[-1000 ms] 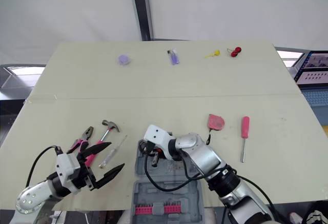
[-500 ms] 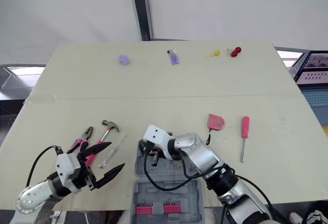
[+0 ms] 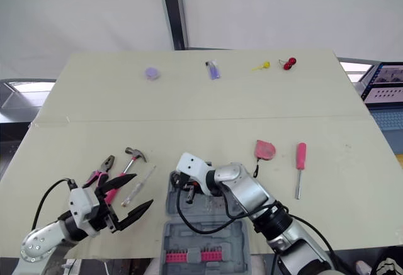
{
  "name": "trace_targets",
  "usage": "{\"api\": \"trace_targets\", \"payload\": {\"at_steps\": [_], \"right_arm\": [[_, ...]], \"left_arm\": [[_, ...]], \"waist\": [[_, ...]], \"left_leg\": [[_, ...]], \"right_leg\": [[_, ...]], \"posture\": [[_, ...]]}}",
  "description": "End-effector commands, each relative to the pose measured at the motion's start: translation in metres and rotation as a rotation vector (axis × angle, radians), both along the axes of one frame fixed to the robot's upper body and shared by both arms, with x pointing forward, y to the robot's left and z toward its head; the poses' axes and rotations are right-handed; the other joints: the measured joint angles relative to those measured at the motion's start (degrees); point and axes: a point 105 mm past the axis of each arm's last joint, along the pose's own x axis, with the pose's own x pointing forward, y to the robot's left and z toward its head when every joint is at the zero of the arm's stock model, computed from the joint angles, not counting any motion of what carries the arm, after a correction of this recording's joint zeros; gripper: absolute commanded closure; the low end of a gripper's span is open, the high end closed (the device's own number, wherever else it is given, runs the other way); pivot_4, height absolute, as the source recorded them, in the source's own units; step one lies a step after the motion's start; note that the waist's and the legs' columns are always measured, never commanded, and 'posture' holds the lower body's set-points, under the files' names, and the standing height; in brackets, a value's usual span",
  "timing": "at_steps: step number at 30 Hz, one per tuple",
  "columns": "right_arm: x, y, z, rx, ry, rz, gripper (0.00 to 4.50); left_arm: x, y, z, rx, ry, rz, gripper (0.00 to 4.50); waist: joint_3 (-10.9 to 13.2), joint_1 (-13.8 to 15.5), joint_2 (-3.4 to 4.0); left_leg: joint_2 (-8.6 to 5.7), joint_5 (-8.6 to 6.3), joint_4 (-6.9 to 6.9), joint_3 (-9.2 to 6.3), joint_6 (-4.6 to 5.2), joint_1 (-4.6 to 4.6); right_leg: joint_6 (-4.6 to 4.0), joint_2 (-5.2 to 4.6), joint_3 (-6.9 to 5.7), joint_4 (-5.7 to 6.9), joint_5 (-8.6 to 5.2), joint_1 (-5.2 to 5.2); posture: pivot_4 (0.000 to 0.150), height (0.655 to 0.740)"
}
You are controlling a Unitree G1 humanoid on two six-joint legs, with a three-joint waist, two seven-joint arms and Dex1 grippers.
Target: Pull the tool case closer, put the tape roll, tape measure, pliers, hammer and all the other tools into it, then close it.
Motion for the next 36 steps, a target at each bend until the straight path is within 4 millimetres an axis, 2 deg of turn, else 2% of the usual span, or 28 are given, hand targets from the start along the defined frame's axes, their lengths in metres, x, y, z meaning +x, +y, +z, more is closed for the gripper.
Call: {"api": "trace_targets", "payload": {"at_steps": [1, 2, 8, 9, 17, 20, 23, 27, 31, 34, 36], "right_arm": [[-0.005, 0.01, 0.016, 0.059, -0.028, 0.045, 3.75], [-0.004, 0.01, 0.016, 0.059, -0.028, 0.04, 3.46], [-0.005, 0.011, 0.016, 0.063, -0.03, 0.055, 0.45], [-0.005, 0.01, 0.018, 0.067, -0.034, 0.054, 0.06], [-0.019, 0.002, 0.049, 0.183, -0.04, 0.134, 0.06], [-0.013, 0.0, 0.054, 0.227, -0.069, 0.107, 0.06], [0.006, -0.002, 0.046, 0.219, -0.113, 0.028, 0.87], [0.017, 0.001, 0.037, 0.223, -0.131, -0.006, 2.82], [0.018, 0.004, 0.03, 0.219, -0.129, -0.001, 2.82], [0.019, 0.004, 0.028, 0.222, -0.128, -0.006, 3.61], [0.019, 0.004, 0.027, 0.226, -0.128, -0.011, 3.61]], "left_arm": [[-0.001, -0.002, 0.003, 0.011, -0.018, -0.003, 0.0], [-0.001, -0.002, 0.002, 0.01, -0.018, -0.003, 0.0], [-0.002, -0.002, 0.003, 0.012, -0.019, 0.0, 0.0], [-0.002, -0.002, 0.003, 0.013, -0.019, 0.0, 0.0], [-0.002, -0.001, 0.004, 0.014, -0.021, 0.0, 0.0], [-0.001, -0.001, 0.004, 0.014, -0.022, 0.0, 0.0], [0.001, -0.001, 0.004, 0.013, -0.025, 0.0, 0.0], [0.003, -0.002, 0.005, 0.013, -0.03, -0.001, 0.0], [0.002, -0.002, 0.004, 0.014, -0.029, -0.001, 0.0], [0.001, -0.001, 0.004, 0.016, -0.029, 0.005, 0.0], [0.001, -0.001, 0.004, 0.018, -0.029, 0.008, 0.0]], "waist": [[0.0, 0.0, 0.0], [0.0, 0.0, 0.0], [0.0, 0.0, 0.0], [0.0, 0.0, 0.0], [0.0, 0.1, 0.0], [0.0, 0.0, 0.0], [0.0, 0.0, 0.0], [0.0, 0.0, 0.0], [0.0, -0.1, 0.0], [0.0, -0.1, 0.0], [0.0, -0.1, 0.0]], "left_leg": [[0.0, 0.0, 0.0, 0.0, 0.0, 0.0], [0.0, 0.0, 0.0, 0.0, 0.0, 0.0], [0.0, 0.0, 0.0, 0.0, 0.0, 0.0], [0.0, 0.0, 0.0, 0.0, 0.0, 0.0], [0.01, 0.0, 0.0, 0.0, -0.01, 0.0], [0.01, -0.01, 0.0, 0.0, -0.01, 0.0], [0.02, -0.01, -0.01, 0.02, -0.01, 0.02], [0.02, -0.01, -0.01, 0.04, -0.01, 0.03], [0.04, -0.01, -0.02, 0.05, -0.01, 0.03], [0.04, -0.01, -0.02, 0.05, -0.01, 0.03], [0.04, -0.01, -0.02, 0.04, -0.01, 0.03]], "right_leg": [[0.0, 0.0, 0.0, 0.0, 0.0, 0.0], [0.0, 0.0, 0.0, 0.0, 0.0, 0.0], [0.0, 0.0, 0.0, 0.0, 0.0, 0.0], [0.0, 0.0, 0.0, 0.0, 0.0, 0.0], [0.0, 0.01, 0.0, 0.0, 0.0, 0.0], [0.0, 0.01, 0.0, 0.0, 0.0, 0.0], [0.0, 0.02, 0.0, 0.0, 0.0, 0.0], [-0.01, 0.02, 0.01, 0.01, 0.0, 0.0], [-0.02, 0.03, 0.0, 0.02, -0.01, -0.02], [-0.02, 0.03, 0.0, 0.02, -0.01, -0.02], [-0.02, 0.03, 0.0, 0.03, -0.01, -0.02]], "posture": [[0.15, 0.74], [0.15, 0.74], [0.15, 0.74], [0.15, 0.74], [0.15, 0.74], [0.15, 0.74], [0.15, 0.74], [0.15, 0.74], [0.15, 0.74], [0.15, 0.74], [0.15, 0.74]]}}
